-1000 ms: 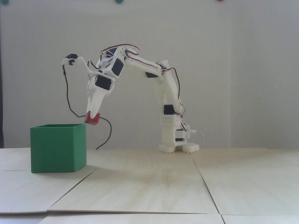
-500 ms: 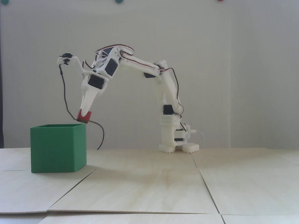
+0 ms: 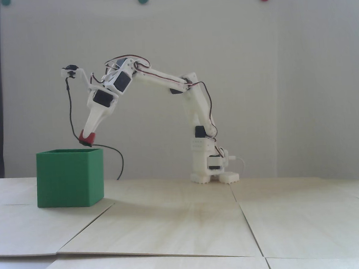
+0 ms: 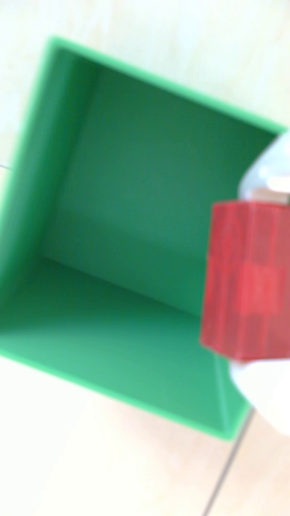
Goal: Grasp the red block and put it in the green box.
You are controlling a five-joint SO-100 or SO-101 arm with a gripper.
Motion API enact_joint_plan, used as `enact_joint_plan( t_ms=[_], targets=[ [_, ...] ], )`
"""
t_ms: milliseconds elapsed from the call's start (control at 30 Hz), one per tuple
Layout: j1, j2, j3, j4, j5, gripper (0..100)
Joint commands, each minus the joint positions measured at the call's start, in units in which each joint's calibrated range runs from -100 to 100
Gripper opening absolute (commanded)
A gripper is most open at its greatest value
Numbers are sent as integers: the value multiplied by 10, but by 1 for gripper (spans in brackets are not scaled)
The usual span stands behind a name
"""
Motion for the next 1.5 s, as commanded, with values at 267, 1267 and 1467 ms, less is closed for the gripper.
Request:
enact_joint_plan(
  t_ms=[267, 1267, 1467],
  targets=[
    [30, -75, -50, -59, 4, 12],
    [9, -76, -50, -59, 4, 21],
    [-18, -88, -50, -50, 0, 21]
  ],
)
